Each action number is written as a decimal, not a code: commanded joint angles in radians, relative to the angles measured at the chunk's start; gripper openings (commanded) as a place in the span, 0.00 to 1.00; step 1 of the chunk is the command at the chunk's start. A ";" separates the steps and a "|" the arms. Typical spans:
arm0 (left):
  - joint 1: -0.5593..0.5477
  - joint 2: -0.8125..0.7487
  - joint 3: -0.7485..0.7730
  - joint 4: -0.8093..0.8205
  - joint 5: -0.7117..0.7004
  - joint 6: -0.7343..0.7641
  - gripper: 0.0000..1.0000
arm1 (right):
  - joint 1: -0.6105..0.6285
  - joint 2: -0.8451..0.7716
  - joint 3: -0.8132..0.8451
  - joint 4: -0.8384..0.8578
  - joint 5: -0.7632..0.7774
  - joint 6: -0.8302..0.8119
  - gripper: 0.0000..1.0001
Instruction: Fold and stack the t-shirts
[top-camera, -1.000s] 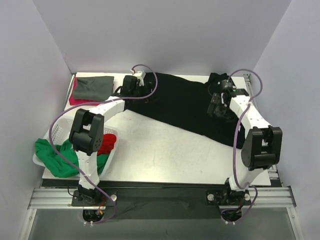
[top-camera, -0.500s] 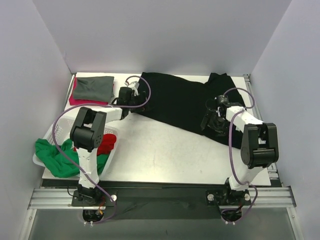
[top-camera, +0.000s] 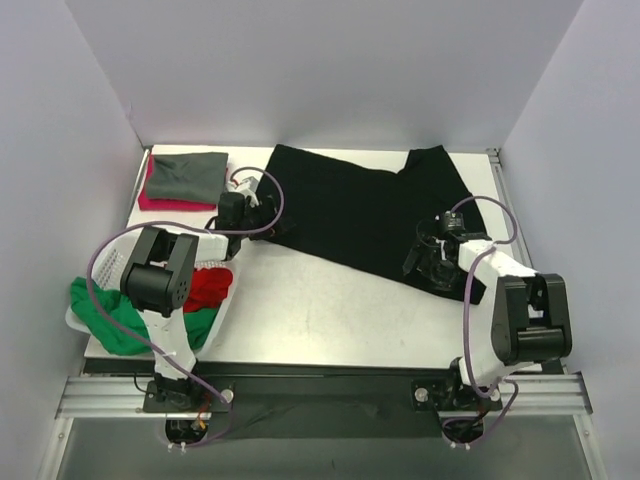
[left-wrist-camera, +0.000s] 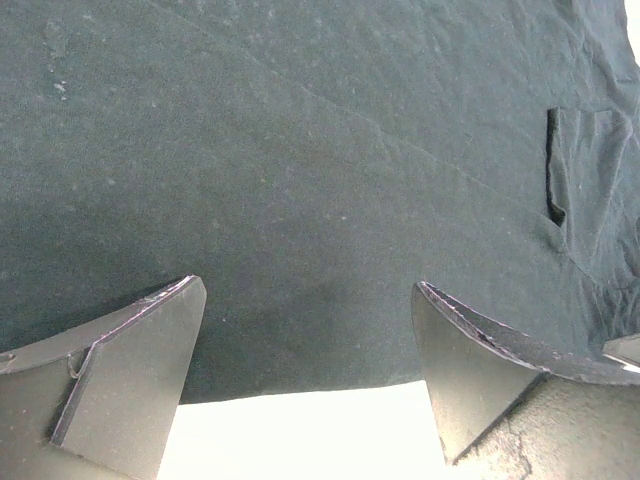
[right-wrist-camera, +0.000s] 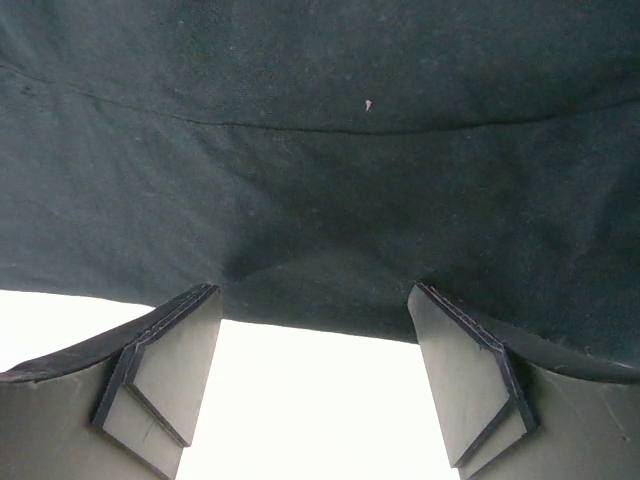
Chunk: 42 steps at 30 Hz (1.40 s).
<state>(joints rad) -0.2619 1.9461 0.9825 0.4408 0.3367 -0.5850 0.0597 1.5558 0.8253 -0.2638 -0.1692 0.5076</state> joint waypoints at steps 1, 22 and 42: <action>0.009 -0.056 -0.097 -0.044 -0.048 -0.006 0.96 | -0.001 -0.072 -0.122 -0.061 -0.026 0.042 0.79; -0.118 -0.441 -0.245 -0.183 -0.261 0.097 0.97 | 0.029 -0.572 -0.210 -0.239 0.065 0.042 0.81; -0.025 -0.201 -0.007 -0.191 -0.211 0.093 0.97 | 0.023 -0.216 0.179 -0.226 0.064 0.026 0.81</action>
<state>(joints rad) -0.2863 1.7084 0.9157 0.2428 0.1020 -0.4652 0.0860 1.2785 0.9379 -0.4934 -0.0341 0.5537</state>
